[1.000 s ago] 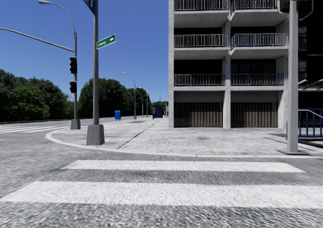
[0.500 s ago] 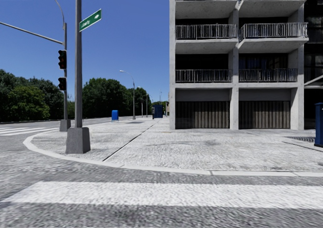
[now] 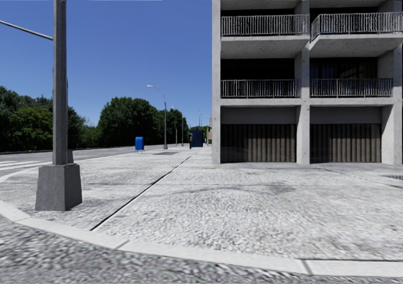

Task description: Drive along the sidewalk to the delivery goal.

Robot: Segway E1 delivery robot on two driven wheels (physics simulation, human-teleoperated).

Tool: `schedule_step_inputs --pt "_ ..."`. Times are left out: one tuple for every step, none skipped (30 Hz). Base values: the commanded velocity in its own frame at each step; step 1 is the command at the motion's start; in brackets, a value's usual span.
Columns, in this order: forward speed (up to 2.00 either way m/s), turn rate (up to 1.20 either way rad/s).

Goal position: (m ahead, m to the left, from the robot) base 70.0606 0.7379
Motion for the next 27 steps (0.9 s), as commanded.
schedule_step_inputs --pt "2.0 0.0" --pt "2.0 0.03" --pt "2.0 0.19" --pt "2.0 0.19" --pt "2.0 0.25" --pt "2.0 0.27" --pt "2.0 0.27" --pt "2.0 0.27" --pt "2.0 0.27" --pt "2.0 0.27" --pt "2.0 0.27" --pt "2.0 0.27" --pt "2.0 0.27" --pt "2.0 0.27" --pt "2.0 0.27" --pt "2.0 0.26" --pt "2.0 0.26" --pt "2.0 0.26" --pt "2.0 0.26" --pt "2.0 0.18" --pt "2.0 0.18" --pt "2.0 0.0" --pt "2.0 0.0" --pt "2.0 0.0" --pt "2.0 0.0" --pt "2.0 0.0" --pt "2.0 0.0"
